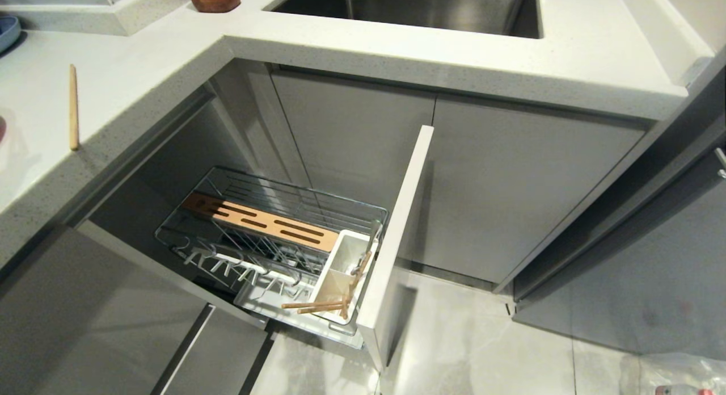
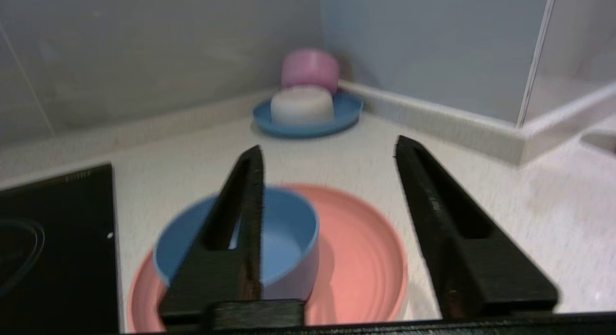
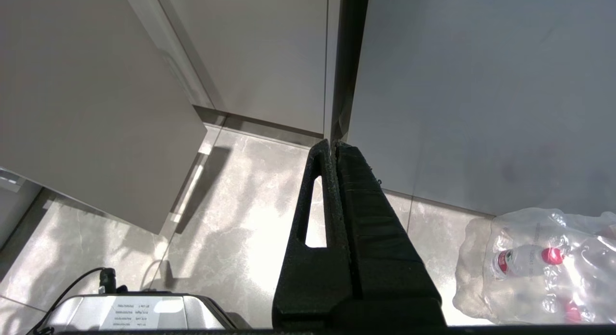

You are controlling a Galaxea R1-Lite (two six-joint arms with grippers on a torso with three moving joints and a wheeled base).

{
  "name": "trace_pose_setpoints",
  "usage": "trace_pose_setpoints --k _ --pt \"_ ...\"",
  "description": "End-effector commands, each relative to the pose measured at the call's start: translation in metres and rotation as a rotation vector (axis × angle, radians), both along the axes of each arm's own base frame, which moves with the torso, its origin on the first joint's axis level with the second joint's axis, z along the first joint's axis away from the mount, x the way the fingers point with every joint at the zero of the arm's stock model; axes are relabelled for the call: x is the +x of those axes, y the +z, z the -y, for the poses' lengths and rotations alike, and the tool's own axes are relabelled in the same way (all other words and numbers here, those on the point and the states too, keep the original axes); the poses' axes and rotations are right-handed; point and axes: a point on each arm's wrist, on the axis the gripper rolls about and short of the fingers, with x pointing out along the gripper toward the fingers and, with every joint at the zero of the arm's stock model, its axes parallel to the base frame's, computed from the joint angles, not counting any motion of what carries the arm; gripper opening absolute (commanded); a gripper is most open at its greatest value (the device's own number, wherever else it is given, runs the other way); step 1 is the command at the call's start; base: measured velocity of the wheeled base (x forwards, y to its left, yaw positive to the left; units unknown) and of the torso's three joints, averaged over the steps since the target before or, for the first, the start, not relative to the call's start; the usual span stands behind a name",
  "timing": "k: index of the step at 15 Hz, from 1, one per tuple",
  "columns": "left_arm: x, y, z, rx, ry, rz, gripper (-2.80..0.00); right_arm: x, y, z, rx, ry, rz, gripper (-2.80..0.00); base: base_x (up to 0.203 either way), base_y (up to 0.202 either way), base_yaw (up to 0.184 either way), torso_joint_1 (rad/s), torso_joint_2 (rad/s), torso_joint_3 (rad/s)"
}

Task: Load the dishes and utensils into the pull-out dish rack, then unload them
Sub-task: Take the chopsticks out of the cupboard

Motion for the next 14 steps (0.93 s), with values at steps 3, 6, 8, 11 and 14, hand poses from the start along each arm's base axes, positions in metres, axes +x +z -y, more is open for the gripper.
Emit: trace_pose_setpoints --k 3,6,8,11,14 --pt "-0.011 0.035 0.004 0.020 -0.005 0.067 -2.80 0.000 0.000 0.000 0.000 0.000 -0.002 -2.80 0.000 0.000 0.000 0.000 0.00 0.000" --pt "-0.020 0.076 0.016 -0.004 -0.080 0.071 -2.80 0.000 0.000 0.000 0.000 0.000 -0.002 -2.80 0.000 0.000 0.000 0.000 0.00 0.000" --pt "-0.025 0.096 0.027 -0.061 -0.165 0.035 -2.80 0.000 0.000 0.000 0.000 0.000 -0.002 -2.80 0.000 0.000 0.000 0.000 0.00 0.000" --pt "-0.027 0.109 0.046 -0.210 -0.347 -0.098 -2.80 0.000 0.000 0.000 0.000 0.000 -0.002 -2.80 0.000 0.000 0.000 0.000 0.00 0.000" --pt "-0.019 0.100 0.066 -0.345 -0.528 -0.233 -2.80 0.000 0.000 0.000 0.000 0.000 -0.002 -2.80 0.000 0.000 0.000 0.000 0.00 0.000"
